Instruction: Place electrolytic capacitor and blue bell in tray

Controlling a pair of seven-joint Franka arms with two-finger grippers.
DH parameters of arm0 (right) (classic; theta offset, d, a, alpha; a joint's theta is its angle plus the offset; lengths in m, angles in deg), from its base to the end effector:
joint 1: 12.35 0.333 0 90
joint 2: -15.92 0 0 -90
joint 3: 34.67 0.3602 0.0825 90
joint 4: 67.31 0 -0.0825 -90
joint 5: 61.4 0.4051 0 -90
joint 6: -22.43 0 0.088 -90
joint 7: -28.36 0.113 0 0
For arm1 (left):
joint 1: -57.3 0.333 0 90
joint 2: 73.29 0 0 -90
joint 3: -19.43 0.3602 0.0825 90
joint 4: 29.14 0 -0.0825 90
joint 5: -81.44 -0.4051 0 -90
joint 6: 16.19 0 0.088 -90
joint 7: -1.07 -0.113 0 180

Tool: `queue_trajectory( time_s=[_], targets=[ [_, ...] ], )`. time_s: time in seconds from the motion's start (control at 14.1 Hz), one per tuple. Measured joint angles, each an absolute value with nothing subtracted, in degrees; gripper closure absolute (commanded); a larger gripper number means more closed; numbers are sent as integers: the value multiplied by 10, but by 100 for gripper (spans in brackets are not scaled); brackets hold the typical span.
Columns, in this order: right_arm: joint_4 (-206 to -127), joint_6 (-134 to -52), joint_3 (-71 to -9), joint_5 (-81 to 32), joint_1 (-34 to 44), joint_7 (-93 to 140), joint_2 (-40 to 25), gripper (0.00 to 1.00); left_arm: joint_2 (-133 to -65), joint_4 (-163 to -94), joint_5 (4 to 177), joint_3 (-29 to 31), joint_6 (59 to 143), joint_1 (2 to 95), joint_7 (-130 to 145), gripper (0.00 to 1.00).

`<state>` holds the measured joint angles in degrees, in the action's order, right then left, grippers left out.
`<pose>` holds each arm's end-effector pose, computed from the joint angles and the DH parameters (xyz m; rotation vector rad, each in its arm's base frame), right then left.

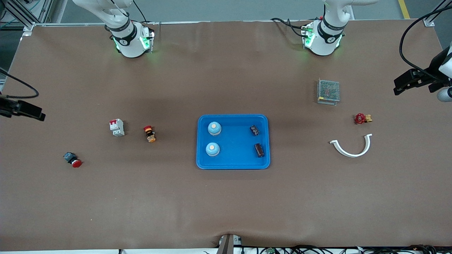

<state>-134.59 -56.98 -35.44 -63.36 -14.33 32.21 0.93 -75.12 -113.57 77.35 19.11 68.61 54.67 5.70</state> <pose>0.6445 -0.0338 0.6787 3.0973 -0.1865 -0.0768 0.5776 -0.0211 0.6842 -3.0684 -0.0535 0.0318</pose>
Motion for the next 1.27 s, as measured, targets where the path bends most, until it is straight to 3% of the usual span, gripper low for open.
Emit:
queue_trajectory(
  time_s=[0.5,0.92,1.27],
  targets=[
    [-1371,-530,-381,-634,-148,322,72,0,-751,-1129,773,191,678,545,57,0],
    [-1453,-557,-383,-633,-157,322,131,0,-749,-1129,777,184,667,543,58,0],
    [-1483,-569,-381,-630,-174,322,143,0,-734,-1144,789,176,672,543,58,0]
  ],
)
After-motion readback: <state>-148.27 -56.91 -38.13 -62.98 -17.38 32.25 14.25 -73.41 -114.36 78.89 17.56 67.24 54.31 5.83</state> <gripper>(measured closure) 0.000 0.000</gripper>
